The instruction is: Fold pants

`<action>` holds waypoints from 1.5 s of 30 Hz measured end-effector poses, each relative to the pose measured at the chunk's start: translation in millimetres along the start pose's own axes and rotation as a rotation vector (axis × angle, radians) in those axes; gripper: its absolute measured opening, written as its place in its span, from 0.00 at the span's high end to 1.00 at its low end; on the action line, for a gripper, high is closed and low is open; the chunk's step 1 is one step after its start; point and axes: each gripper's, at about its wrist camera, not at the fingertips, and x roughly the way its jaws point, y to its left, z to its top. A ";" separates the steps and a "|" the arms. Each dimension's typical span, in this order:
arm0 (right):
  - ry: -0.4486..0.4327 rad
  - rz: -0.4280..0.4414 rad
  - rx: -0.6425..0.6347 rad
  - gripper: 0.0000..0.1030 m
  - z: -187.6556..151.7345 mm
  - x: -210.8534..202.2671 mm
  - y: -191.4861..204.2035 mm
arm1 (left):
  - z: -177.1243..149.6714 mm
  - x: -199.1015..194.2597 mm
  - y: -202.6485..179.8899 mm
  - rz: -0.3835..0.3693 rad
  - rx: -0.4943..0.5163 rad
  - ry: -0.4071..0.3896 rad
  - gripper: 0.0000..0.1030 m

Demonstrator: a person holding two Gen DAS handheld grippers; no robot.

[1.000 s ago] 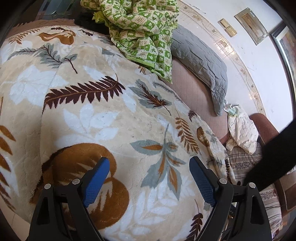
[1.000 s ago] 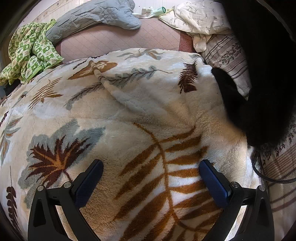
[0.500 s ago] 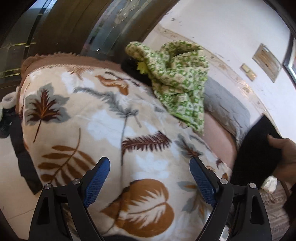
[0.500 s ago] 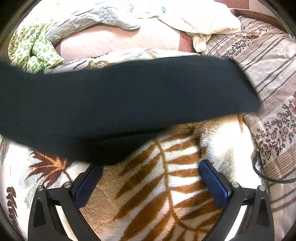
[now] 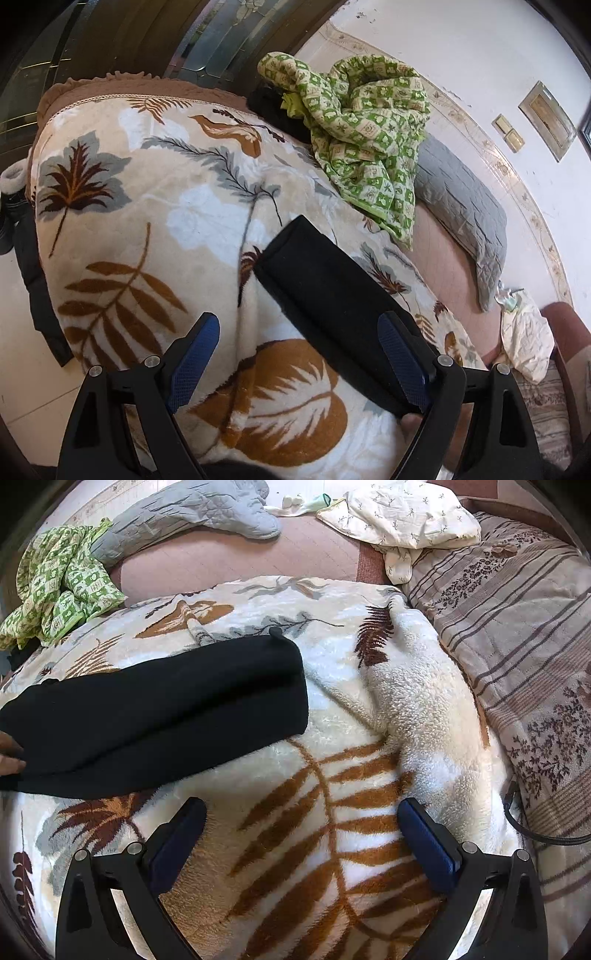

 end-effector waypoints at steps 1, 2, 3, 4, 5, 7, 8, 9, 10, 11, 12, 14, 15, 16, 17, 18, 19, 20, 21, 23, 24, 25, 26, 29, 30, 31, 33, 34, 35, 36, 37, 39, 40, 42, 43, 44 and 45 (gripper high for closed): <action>-0.001 0.001 0.001 0.01 0.0 -0.3 -1.5 | 0.2 0.6 -1.1 -0.002 0.005 0.001 0.15; -0.001 0.002 0.001 0.01 0.0 0.0 -1.7 | -0.5 1.2 -1.3 -0.002 0.007 0.001 0.15; -0.001 0.002 0.001 0.01 0.3 0.2 -1.7 | -0.3 1.4 -1.6 -0.001 0.009 0.000 0.15; -0.001 0.002 0.001 0.01 0.2 0.4 -2.2 | -0.3 1.8 -1.7 0.000 0.009 -0.001 0.15; -0.001 0.002 0.002 0.01 0.5 0.9 -2.5 | -0.3 2.0 -1.7 -0.001 0.009 0.000 0.15; -0.002 0.003 0.002 0.01 0.0 0.5 -2.5 | 0.0 4.4 -2.4 -0.001 0.008 0.006 0.15; -0.002 0.002 0.002 0.01 -0.4 0.2 -2.6 | 0.2 5.9 -3.0 -0.001 0.009 0.009 0.15; -0.002 0.002 0.002 0.01 -0.2 0.6 -2.8 | 0.3 7.1 -4.2 -0.003 0.014 0.010 0.15; -0.002 0.003 0.002 0.01 0.0 0.9 -2.9 | 0.1 7.9 -5.2 -0.005 0.019 0.007 0.15; -0.002 0.003 0.002 0.01 -0.3 0.4 -2.8 | 0.3 9.0 -6.5 -0.006 0.025 0.005 0.15; -0.002 0.003 0.001 0.01 -0.3 0.3 -2.9 | 0.3 10.9 -7.5 -0.008 0.031 0.007 0.15; -0.002 0.003 0.001 0.01 -0.2 0.4 -3.2 | 0.7 15.5 -8.3 -0.012 0.032 0.020 0.15; -0.002 0.003 0.001 0.01 0.0 0.8 -3.4 | 0.6 16.2 -7.9 -0.011 0.032 0.020 0.15; -0.003 0.004 0.001 0.01 -0.1 0.7 -3.4 | 0.8 16.7 -8.1 -0.010 0.034 0.017 0.15; -0.002 0.004 0.001 0.01 -0.3 0.4 -3.2 | 1.1 17.3 -8.4 -0.010 0.036 0.016 0.15; -0.002 0.004 0.001 0.01 -0.1 0.7 -3.3 | 1.2 18.5 -8.8 -0.012 0.036 0.018 0.15; -0.002 0.004 0.001 0.01 -0.2 0.8 -3.4 | 1.4 20.1 -9.5 -0.012 0.038 0.020 0.15; -0.002 0.004 0.001 0.01 -0.4 0.6 -3.4 | 1.2 21.3 -10.4 -0.013 0.042 0.021 0.15; -0.003 0.004 0.001 0.01 -0.4 0.5 -3.4 | 1.2 22.4 -11.8 -0.015 0.051 0.020 0.15; -0.003 0.004 0.001 0.01 -0.3 0.8 -3.6 | 1.2 23.6 -13.7 -0.017 0.065 0.019 0.15; -0.003 0.004 0.000 0.01 -0.6 0.4 -3.5 | 1.3 24.0 -13.6 -0.017 0.068 0.018 0.15; -0.003 0.003 0.000 0.01 -0.5 0.6 -3.7 | 1.6 24.7 -13.4 -0.017 0.068 0.018 0.15; -0.004 0.003 0.001 0.01 -0.9 0.3 -3.5 | 1.8 26.1 -13.0 -0.015 0.066 0.021 0.15; -0.004 0.002 0.002 0.01 -0.8 0.1 -4.6 | 1.2 27.9 -11.9 -0.014 0.057 0.028 0.15; -0.005 0.003 0.002 0.01 -0.9 0.0 -4.6 | 1.0 28.3 -12.3 -0.014 0.058 0.028 0.15; -0.005 0.003 0.002 0.01 -0.6 0.6 -5.0 | 0.9 28.5 -12.4 -0.015 0.057 0.029 0.15; -0.005 0.003 0.002 0.01 -0.8 0.1 -4.5 | 0.8 28.3 -12.0 -0.017 0.051 0.031 0.15; -0.005 0.003 0.002 0.01 -0.4 0.6 -4.7 | 0.9 28.4 -11.7 -0.016 0.047 0.032 0.15; -0.005 0.003 0.002 0.01 -1.0 0.1 -4.5 | 1.0 28.7 -11.5 -0.016 0.043 0.035 0.15; -0.005 0.003 0.002 0.01 -1.0 0.1 -4.4 | 0.3 28.8 -11.5 -0.016 0.042 0.038 0.15; -0.005 0.003 0.002 0.01 -0.7 0.5 -4.6 | -0.1 28.7 -11.9 -0.015 0.042 0.040 0.15; -0.004 0.003 0.002 0.01 -1.1 0.1 -4.2 | -1.3 27.8 -15.0 -0.013 0.048 0.039 0.15; -0.003 0.003 0.001 0.01 -0.8 0.4 -4.4 | -2.1 27.5 -18.0 -0.014 0.060 0.040 0.15; -0.001 0.005 -0.001 0.01 -0.1 0.8 -4.8 | -5.6 24.5 -29.6 -0.013 0.114 0.033 0.15; -0.001 0.005 -0.002 0.01 0.1 1.0 -4.8 | -8.6 22.3 -36.2 -0.023 0.154 0.029 0.15; 0.001 0.005 -0.003 0.01 0.2 1.0 -4.5 | -13.8 19.2 -50.1 -0.046 0.231 0.026 0.15; 0.001 0.005 -0.004 0.01 0.0 0.9 -4.1 | -19.9 15.9 -62.4 -0.067 0.308 0.030 0.15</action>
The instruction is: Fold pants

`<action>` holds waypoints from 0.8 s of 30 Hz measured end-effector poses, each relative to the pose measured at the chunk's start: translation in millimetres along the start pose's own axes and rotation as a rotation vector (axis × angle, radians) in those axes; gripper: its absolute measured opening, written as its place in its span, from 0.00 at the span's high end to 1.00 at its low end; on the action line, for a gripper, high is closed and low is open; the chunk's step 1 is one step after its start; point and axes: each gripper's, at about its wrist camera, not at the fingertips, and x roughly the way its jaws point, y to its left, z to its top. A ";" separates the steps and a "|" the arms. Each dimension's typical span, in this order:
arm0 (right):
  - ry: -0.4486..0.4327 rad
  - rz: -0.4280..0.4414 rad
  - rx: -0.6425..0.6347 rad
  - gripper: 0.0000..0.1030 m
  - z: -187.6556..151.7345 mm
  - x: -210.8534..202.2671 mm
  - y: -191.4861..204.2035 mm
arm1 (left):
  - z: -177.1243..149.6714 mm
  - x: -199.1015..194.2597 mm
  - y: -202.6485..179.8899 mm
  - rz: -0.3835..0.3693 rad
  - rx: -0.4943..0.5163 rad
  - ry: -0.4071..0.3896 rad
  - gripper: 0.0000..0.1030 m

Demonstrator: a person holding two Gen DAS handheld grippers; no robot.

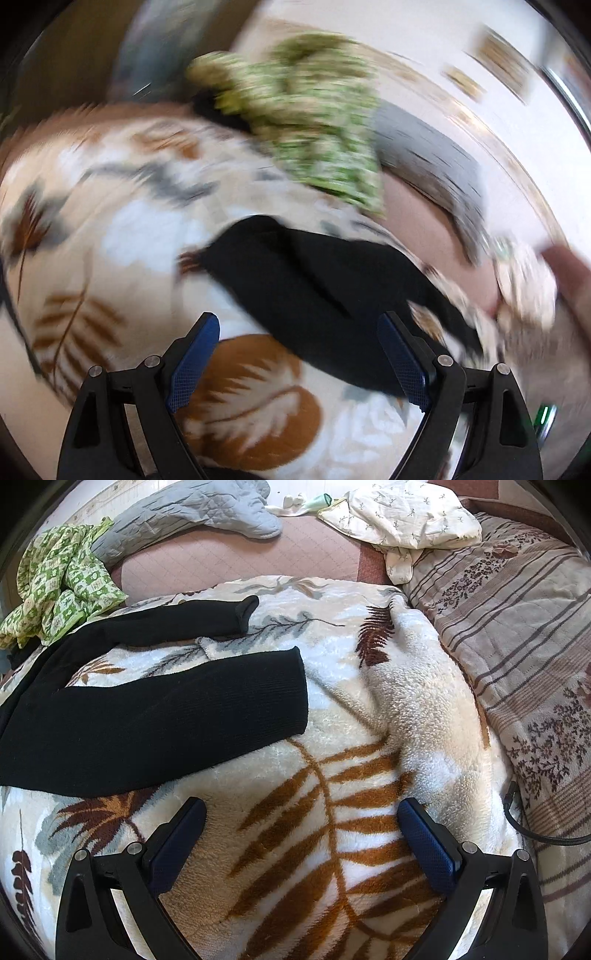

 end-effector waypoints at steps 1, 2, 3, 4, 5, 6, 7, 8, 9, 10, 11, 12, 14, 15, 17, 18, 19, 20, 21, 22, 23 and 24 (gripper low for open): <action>0.000 0.000 -0.001 0.01 0.1 0.2 0.1 | -2.2 -2.3 -14.3 -0.027 0.077 0.002 0.15; 0.001 0.000 -0.001 0.01 0.2 0.5 0.2 | -5.7 -5.6 -29.4 -0.059 0.154 0.005 0.15; 0.000 0.000 0.000 0.01 -0.2 0.1 0.6 | -10.3 -9.6 -45.2 -0.093 0.233 0.009 0.14; 0.000 0.000 0.001 0.01 0.1 0.4 0.5 | -15.9 -14.1 -60.5 -0.120 0.305 0.022 0.14; 0.000 -0.001 0.001 0.01 -0.2 0.1 0.8 | -20.9 -19.2 -73.5 -0.122 0.359 0.039 0.14; 0.000 -0.001 0.000 0.01 0.1 0.4 0.8 | -24.6 -23.4 -81.9 -0.111 0.395 0.043 0.14; 0.000 -0.001 0.001 0.01 -0.1 0.1 0.7 | -29.4 -31.0 -92.2 -0.086 0.443 0.034 0.14; -0.001 -0.001 0.001 0.01 0.1 0.3 0.5 | -31.8 -37.8 -99.0 -0.066 0.473 0.014 0.14; -0.001 -0.001 0.002 0.01 0.2 0.4 0.5 | -34.5 -48.2 -107.3 -0.046 0.508 -0.022 0.13; -0.001 -0.001 0.002 0.01 0.2 0.4 0.5 | -36.1 -55.3 -112.5 -0.040 0.524 -0.044 0.09; 0.000 -0.001 0.001 0.01 0.0 0.2 0.5 | -36.6 -61.1 -115.2 -0.043 0.532 -0.059 0.05; 0.008 -0.005 -0.003 0.01 1.2 1.8 1.4 | -35.9 -65.6 -117.2 -0.050 0.531 -0.071 0.01; -0.002 -0.008 -0.004 0.01 -1.0 0.2 2.3 | -35.8 -66.8 -116.0 -0.052 0.487 -0.074 0.01; -0.002 0.000 0.002 0.01 -0.9 0.6 0.7 | -37.8 -64.7 -114.5 -0.061 0.458 -0.057 0.01; 0.003 0.010 0.013 0.01 -0.8 0.3 -1.2 | -38.3 -54.9 -113.2 -0.058 0.429 0.011 0.01; 0.014 0.005 0.011 0.01 -1.0 -0.3 -0.3 | -36.2 -43.9 -114.1 -0.036 0.425 0.055 0.01; 0.033 -0.006 0.013 0.01 -0.2 -0.3 1.1 | -36.2 -36.9 -116.0 -0.012 0.424 0.083 0.01; 0.051 -0.014 0.017 0.01 0.9 -0.7 2.4 | -38.7 -29.2 -117.6 0.023 0.422 0.113 0.01; 0.072 -0.017 0.024 0.01 0.7 -2.5 4.0 | -40.2 -24.0 -120.1 0.046 0.422 0.132 0.02; 0.076 -0.011 0.033 0.01 -0.9 -6.6 5.0 | -41.8 -20.2 -121.4 0.061 0.421 0.148 0.02; 0.074 0.006 0.039 0.01 -3.7 -11.2 6.2 | -45.2 -15.9 -123.3 0.077 0.422 0.166 0.02; 0.076 0.037 0.045 0.01 -7.6 -17.8 8.7 | -47.4 -12.5 -124.4 0.088 0.424 0.182 0.02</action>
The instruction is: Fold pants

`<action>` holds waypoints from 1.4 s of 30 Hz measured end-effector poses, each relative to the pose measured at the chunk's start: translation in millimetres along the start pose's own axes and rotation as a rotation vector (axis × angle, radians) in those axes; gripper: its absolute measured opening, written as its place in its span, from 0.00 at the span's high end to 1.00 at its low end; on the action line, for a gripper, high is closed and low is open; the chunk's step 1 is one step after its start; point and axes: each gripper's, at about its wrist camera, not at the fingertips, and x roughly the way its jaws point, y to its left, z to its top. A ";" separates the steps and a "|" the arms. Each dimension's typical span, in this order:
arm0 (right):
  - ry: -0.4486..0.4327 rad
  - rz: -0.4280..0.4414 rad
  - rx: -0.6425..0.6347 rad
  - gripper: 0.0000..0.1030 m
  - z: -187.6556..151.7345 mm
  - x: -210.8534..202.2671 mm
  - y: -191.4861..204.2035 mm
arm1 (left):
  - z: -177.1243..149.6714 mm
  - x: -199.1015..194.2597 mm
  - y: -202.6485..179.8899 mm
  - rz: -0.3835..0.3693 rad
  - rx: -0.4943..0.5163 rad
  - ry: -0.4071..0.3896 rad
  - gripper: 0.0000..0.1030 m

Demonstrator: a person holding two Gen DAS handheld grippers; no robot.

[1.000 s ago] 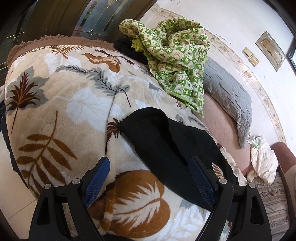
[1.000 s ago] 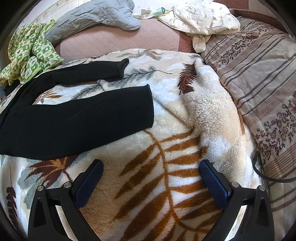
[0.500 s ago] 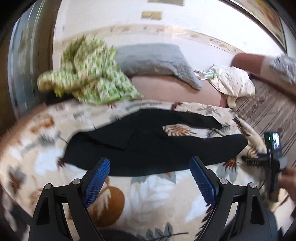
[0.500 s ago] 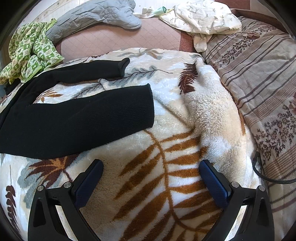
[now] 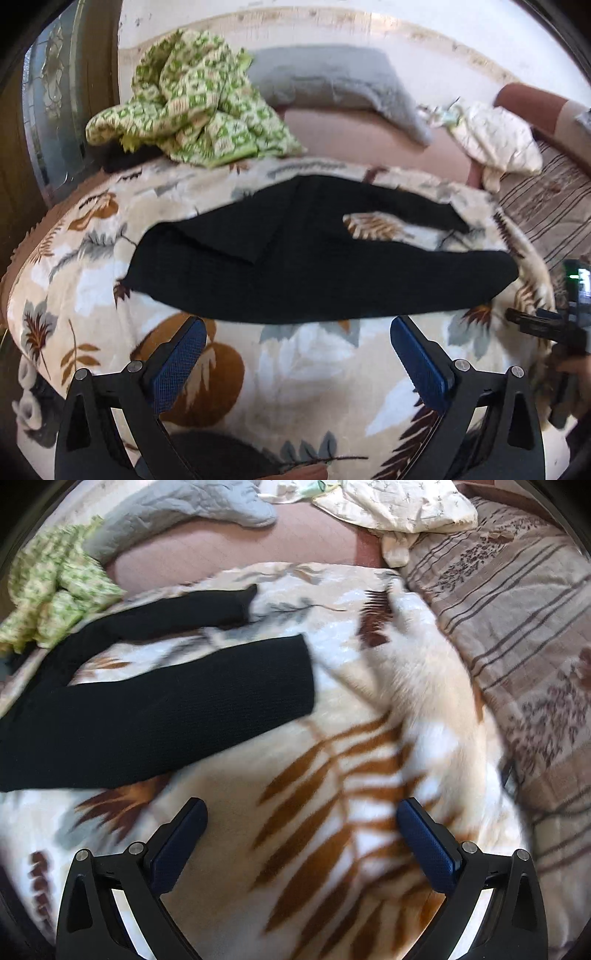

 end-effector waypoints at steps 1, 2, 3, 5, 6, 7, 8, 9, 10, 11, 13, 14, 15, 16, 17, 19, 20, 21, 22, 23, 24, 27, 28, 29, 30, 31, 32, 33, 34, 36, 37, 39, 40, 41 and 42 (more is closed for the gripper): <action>0.002 0.027 0.020 0.01 -6.2 -11.0 5.0 | 0.9 4.6 -2.9 0.014 0.005 0.018 0.03; -0.008 0.051 0.045 0.01 -10.5 -21.6 9.7 | -0.2 10.3 -3.9 0.035 0.011 0.032 0.03; -0.023 0.076 0.069 0.01 -13.5 -32.6 14.5 | 4.7 16.8 -3.9 0.051 0.015 0.042 0.04; -0.128 0.170 0.137 0.00 -23.1 -69.7 30.6 | 18.5 31.2 -1.2 0.089 0.008 0.069 0.05; -0.184 0.217 0.149 0.00 -27.9 -85.6 40.6 | 23.9 40.6 1.5 0.103 -0.004 0.081 0.06; -0.220 0.247 0.146 0.00 -31.0 -96.1 49.6 | 26.0 46.6 3.0 0.113 -0.012 0.087 0.06; -0.251 0.277 0.123 0.00 -34.3 -105.5 62.6 | 26.2 51.5 3.5 0.120 -0.013 0.092 0.06; -0.264 0.289 0.102 0.00 -36.1 -110.2 72.0 | 25.8 54.9 3.8 0.131 -0.013 0.095 0.06; -0.284 0.292 0.072 0.00 -38.6 -116.0 85.5 | 24.0 58.9 4.2 0.138 -0.013 0.094 0.06; -0.294 0.287 0.056 0.00 -38.7 -119.2 91.7 | 21.6 63.5 4.5 0.140 -0.013 0.096 0.06; -0.325 0.241 0.017 0.00 -42.1 -126.0 106.4 | 15.1 74.1 4.7 0.133 -0.025 0.126 0.09; -0.335 0.214 0.001 0.01 -42.5 -127.7 110.3 | 13.6 77.0 5.7 0.124 -0.035 0.139 0.11; -0.346 0.187 -0.007 0.01 -44.1 -130.0 113.3 | 13.9 78.0 4.4 0.115 -0.038 0.142 0.13; -0.360 0.164 -0.011 0.01 -46.4 -133.1 115.4 | 14.5 77.5 2.6 0.114 -0.036 0.137 0.13; -0.366 0.149 -0.013 0.00 -49.4 -135.1 116.7 | 14.8 77.3 -0.5 0.110 -0.033 0.129 0.13; -0.371 0.114 -0.013 0.00 -52.1 -136.7 119.5 | 13.9 78.2 -2.6 0.111 -0.030 0.129 0.13; -0.367 0.106 -0.014 0.00 -49.5 -133.6 116.4 | 13.4 79.2 -3.4 0.113 -0.029 0.131 0.13; -0.362 0.099 -0.018 0.01 -49.4 -132.0 117.6 | 12.8 79.0 -3.5 0.109 -0.030 0.133 0.12; -0.362 0.086 -0.020 0.01 -48.9 -131.5 117.9 | 12.8 78.7 -2.3 0.103 -0.034 0.132 0.12; -0.367 0.076 -0.022 0.01 -48.7 -132.1 118.3 | 12.8 78.8 -2.8 0.094 -0.041 0.134 0.12; -0.374 0.065 -0.033 0.01 -49.5 -133.3 120.9 | 11.8 77.7 3.0 0.090 -0.050 0.136 0.12; -0.400 0.037 -0.066 0.01 -53.4 -138.1 128.8 | 13.3 81.4 16.2 0.074 -0.082 0.159 0.12; -0.407 0.033 -0.079 0.01 -54.1 -138.9 131.0 | 14.5 83.8 18.8 0.072 -0.088 0.166 0.13; -0.412 0.028 -0.090 0.01 -55.0 -139.8 133.2 | 15.2 85.2 20.0 0.065 -0.090 0.169 0.13; -0.420 0.021 -0.097 0.01 -55.6 -141.2 134.6 | 15.4 84.9 19.8 0.055 -0.087 0.165 0.13; -0.424 0.016 -0.105 0.01 -56.3 -142.0 136.3 | 16.3 84.0 19.2 0.050 -0.081 0.154 0.15; -0.422 0.016 -0.109 0.01 -55.8 -141.7 137.4 | 16.2 81.9 18.1 0.052 -0.071 0.138 0.16; -0.419 0.014 -0.111 0.01 -55.8 -141.3 138.0 | 16.0 79.8 16.2 0.057 -0.057 0.123 0.16; -0.416 0.013 -0.111 0.01 -55.6 -140.8 138.1 | 13.9 78.6 13.6 0.055 -0.051 0.120 0.16; -0.409 0.013 -0.109 0.01 -54.8 -139.9 137.6 | 11.6 78.3 12.6 0.054 -0.048 0.120 0.16; -0.411 0.012 -0.106 0.01 -54.8 -140.2 137.2 | 11.3 77.8 13.0 0.053 -0.050 0.119 0.16; -0.414 0.015 -0.104 0.01 -55.0 -140.8 136.4 | 10.8 76.8 13.6 0.046 -0.052 0.117 0.16; -0.414 0.015 -0.103 0.00 -55.2 -140.9 136.2 | 10.3 76.3 13.5 0.047 -0.054 0.116 0.16; -0.414 0.014 -0.103 0.01 -55.0 -140.9 136.0 | 10.0 76.2 13.5 0.045 -0.056 0.118 0.16; -0.416 0.015 -0.102 0.01 -55.3 -141.4 135.9 | 10.0 75.9 13.4 0.044 -0.058 0.118 0.16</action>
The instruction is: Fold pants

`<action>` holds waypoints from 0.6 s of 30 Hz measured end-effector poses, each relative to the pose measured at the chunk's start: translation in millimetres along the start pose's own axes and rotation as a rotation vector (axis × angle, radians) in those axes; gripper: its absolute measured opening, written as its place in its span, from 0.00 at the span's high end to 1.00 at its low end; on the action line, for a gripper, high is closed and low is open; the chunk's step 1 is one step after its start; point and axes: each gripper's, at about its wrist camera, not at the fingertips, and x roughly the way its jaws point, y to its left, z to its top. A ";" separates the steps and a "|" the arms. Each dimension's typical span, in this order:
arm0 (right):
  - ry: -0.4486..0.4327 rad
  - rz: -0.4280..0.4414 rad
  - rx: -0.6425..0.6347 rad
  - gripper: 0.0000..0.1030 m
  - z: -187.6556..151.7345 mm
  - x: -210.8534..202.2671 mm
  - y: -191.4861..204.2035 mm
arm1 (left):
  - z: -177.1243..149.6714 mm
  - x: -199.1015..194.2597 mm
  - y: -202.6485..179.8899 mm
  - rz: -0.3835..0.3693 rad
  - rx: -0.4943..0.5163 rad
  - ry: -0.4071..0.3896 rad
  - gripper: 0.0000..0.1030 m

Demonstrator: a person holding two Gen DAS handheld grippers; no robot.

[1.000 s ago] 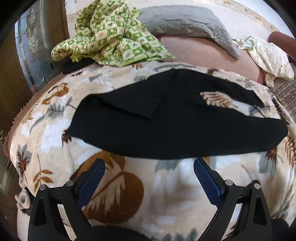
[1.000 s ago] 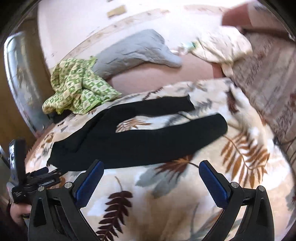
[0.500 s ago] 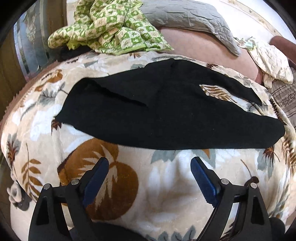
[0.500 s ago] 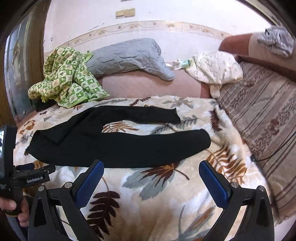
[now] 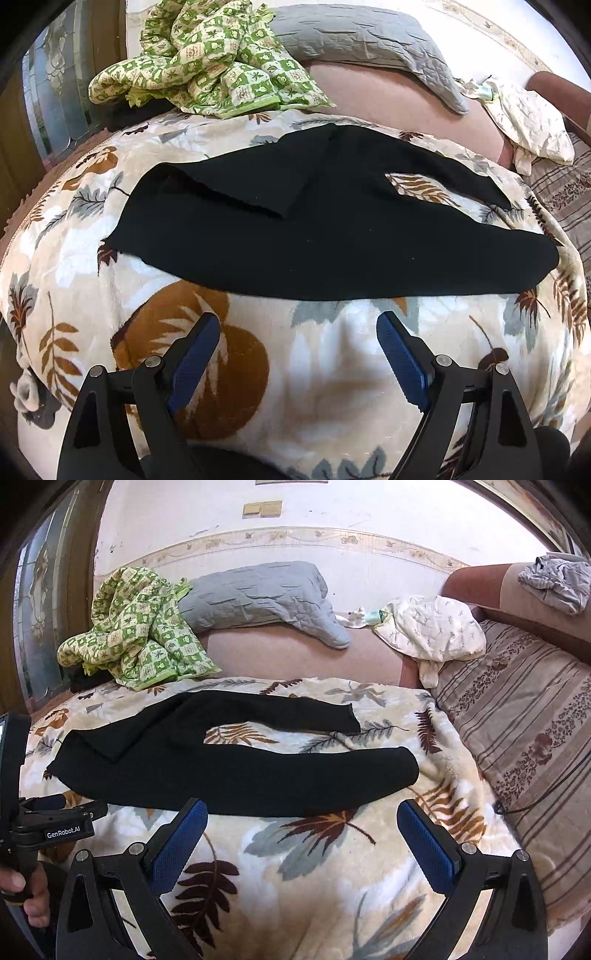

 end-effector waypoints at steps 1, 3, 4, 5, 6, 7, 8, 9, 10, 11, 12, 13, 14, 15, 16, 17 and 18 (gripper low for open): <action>0.001 0.002 -0.001 0.01 0.0 0.2 -0.4 | 0.3 -0.4 0.1 0.000 -0.002 0.000 0.16; 0.001 -0.001 0.000 0.01 0.0 -0.1 -0.5 | 0.3 -0.6 0.3 -0.001 -0.005 0.001 0.16; 0.000 0.000 0.001 0.01 0.0 -0.6 -0.4 | 0.2 -0.6 0.6 0.000 -0.007 0.001 0.16; 0.000 0.002 0.000 0.01 0.6 0.3 -0.8 | 0.5 -0.7 0.6 -0.001 -0.007 0.002 0.16; -0.002 0.002 0.001 0.01 0.6 -0.2 -1.0 | 0.4 -0.5 0.4 -0.001 -0.007 0.003 0.16; -0.003 0.002 0.001 0.01 0.7 -0.5 -0.9 | 0.6 -0.7 0.2 0.000 -0.006 0.003 0.16; -0.004 0.002 0.001 0.01 0.7 -0.8 -0.8 | 0.1 -0.9 -0.1 -0.002 -0.004 0.001 0.16; -0.004 0.002 0.001 0.01 0.8 -0.8 -0.7 | 0.4 -0.7 0.1 -0.002 -0.004 0.001 0.16; -0.006 0.002 0.000 0.01 0.8 -1.1 -0.5 | 0.2 -0.5 0.0 -0.002 -0.003 0.001 0.16; -0.005 0.002 -0.001 0.01 0.8 -0.9 -0.6 | 0.3 -0.4 0.1 -0.003 -0.004 0.002 0.16; -0.004 0.001 0.001 0.01 0.7 -0.8 -0.3 | 0.2 -0.2 0.0 -0.006 -0.004 0.003 0.16; -0.005 0.001 0.000 0.01 0.7 -1.1 -0.5 | 0.3 -0.3 0.2 -0.006 -0.004 0.004 0.16; -0.004 0.001 0.001 0.01 0.7 -0.8 0.0 | 0.3 -0.3 0.6 -0.007 -0.004 0.004 0.16; -0.003 0.001 0.002 0.01 0.6 -0.8 0.2 | 0.3 -0.3 0.7 -0.007 -0.004 0.005 0.16; -0.003 0.001 0.001 0.01 0.7 -1.0 0.1 | 0.4 -0.2 0.6 -0.008 -0.004 0.006 0.16; -0.004 0.000 0.002 0.00 0.6 -1.0 0.4 | 0.4 -0.2 0.6 -0.007 -0.005 0.006 0.16; -0.005 -0.001 0.001 0.01 0.7 -1.1 0.5 | 0.6 -0.2 1.0 -0.008 -0.006 0.007 0.16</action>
